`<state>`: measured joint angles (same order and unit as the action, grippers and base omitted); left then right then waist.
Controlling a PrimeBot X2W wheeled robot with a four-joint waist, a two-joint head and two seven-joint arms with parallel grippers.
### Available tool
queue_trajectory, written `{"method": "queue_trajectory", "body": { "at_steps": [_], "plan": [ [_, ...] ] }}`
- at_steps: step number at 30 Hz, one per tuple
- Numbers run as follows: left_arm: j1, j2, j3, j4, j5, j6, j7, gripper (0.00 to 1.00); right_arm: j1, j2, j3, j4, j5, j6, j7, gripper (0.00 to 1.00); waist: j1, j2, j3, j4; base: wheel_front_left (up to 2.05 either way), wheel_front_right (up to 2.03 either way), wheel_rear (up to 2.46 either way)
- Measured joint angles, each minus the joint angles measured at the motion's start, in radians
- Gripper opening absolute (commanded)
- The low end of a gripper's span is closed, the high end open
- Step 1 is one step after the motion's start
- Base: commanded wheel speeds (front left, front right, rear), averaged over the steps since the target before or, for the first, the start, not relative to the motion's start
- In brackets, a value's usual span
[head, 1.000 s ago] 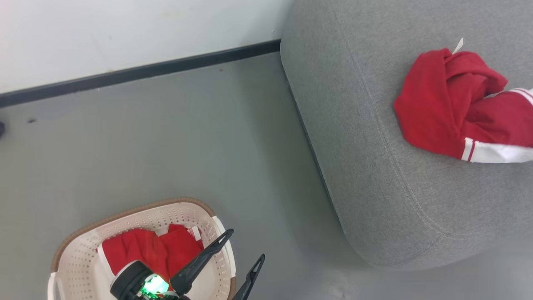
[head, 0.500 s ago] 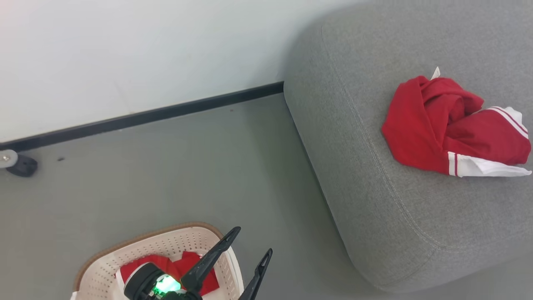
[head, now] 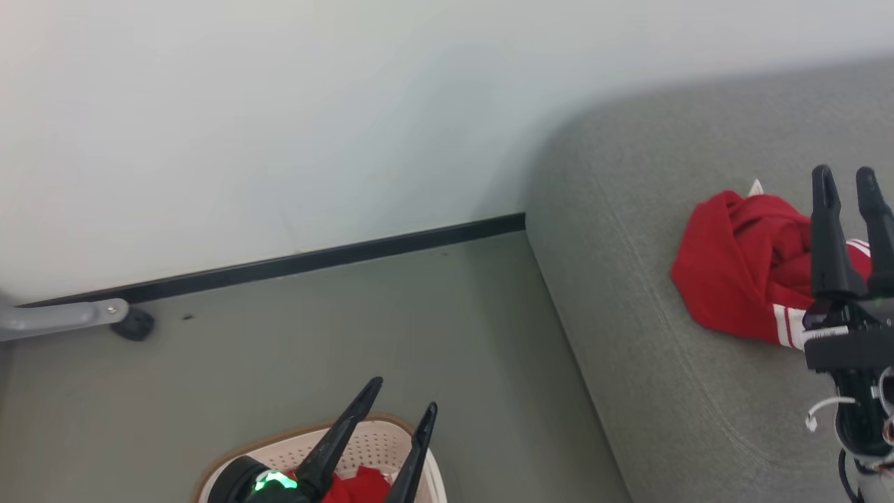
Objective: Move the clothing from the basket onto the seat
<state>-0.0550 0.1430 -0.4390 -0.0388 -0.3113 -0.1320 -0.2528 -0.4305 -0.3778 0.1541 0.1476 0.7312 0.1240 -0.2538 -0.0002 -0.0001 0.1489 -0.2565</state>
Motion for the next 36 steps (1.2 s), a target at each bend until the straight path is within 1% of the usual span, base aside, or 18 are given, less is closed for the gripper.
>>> {"method": "queue_trajectory", "body": {
  "at_steps": [2, 4, 9, 15, 19, 21, 24, 27, 30, 32, 36],
  "plan": [
    [0.007, -0.009, 0.019, 0.003, 0.002, 0.002, 0.000, 1.00, 0.038, -0.008, 0.008, -0.049, 0.034, 0.000, -0.003, 1.00, 0.0000, 0.0000, -0.018, 0.021, 0.00, 0.00, 0.00],
    [0.009, -0.019, 0.045, 0.004, 0.005, 0.016, 0.000, 1.00, 0.076, -0.008, 0.017, -0.083, 0.055, 0.000, -0.003, 1.00, 0.0000, 0.0000, -0.035, 0.043, 0.00, 0.00, 0.00],
    [0.040, -0.026, 0.086, 0.010, 0.020, 0.037, 0.000, 1.00, 0.152, -0.008, 0.057, -0.132, 0.080, 0.000, -0.003, 1.00, 0.0000, 0.0000, -0.072, 0.101, 0.00, 0.00, 0.00],
    [0.070, -0.027, 0.111, 0.026, 0.040, 0.045, 0.000, 1.00, 0.221, 0.010, 0.090, -0.154, 0.079, 0.000, -0.003, 1.00, 0.0000, 0.0000, -0.107, 0.172, 0.00, 0.00, 0.00],
    [0.087, -0.033, 0.128, 0.031, 0.071, 0.059, 0.000, 1.00, 0.252, 0.026, 0.111, -0.161, 0.073, 0.000, -0.003, 1.00, 0.0000, 0.0000, -0.125, 0.215, 0.00, 0.00, 0.00],
    [0.088, -0.039, 0.140, 0.030, 0.076, 0.072, 0.000, 1.00, 0.262, 0.036, 0.119, -0.162, 0.062, 0.000, -0.003, 1.00, 0.0000, 0.0001, -0.132, 0.233, 0.00, 0.00, 0.00],
    [0.094, -0.044, 0.149, 0.031, 0.083, 0.072, 0.000, 1.00, 0.273, 0.053, 0.134, -0.157, 0.039, 0.000, -0.003, 1.00, 0.0001, 0.0001, -0.141, 0.256, 0.00, 0.00, 0.00],
    [0.113, -0.048, 0.165, 0.040, 0.090, 0.083, 0.000, 1.00, 0.288, 0.072, 0.136, -0.122, 0.013, 0.000, -0.003, 1.00, 0.0002, 0.0001, -0.148, 0.272, 0.00, 0.00, 0.00],
    [0.130, -0.050, 0.193, 0.048, 0.095, 0.104, 0.000, 1.00, 0.307, 0.086, 0.148, -0.097, -0.007, 0.000, -0.003, 1.00, 0.0002, 0.0001, -0.155, 0.280, 0.00, 0.00, 0.00],
    [0.132, -0.053, 0.207, 0.057, 0.095, 0.107, 0.000, 1.00, 0.324, 0.090, 0.162, -0.081, -0.039, 0.000, -0.003, 1.00, 0.0002, 0.0001, -0.156, 0.282, 0.00, 0.00, 0.00],
    [0.139, -0.058, 0.208, 0.070, 0.095, 0.106, 0.000, 1.00, 0.359, 0.109, 0.165, -0.051, -0.055, -0.003, -0.003, 1.00, 0.0001, 0.0001, -0.157, 0.284, 0.00, 0.00, 0.00]
  ]
}}
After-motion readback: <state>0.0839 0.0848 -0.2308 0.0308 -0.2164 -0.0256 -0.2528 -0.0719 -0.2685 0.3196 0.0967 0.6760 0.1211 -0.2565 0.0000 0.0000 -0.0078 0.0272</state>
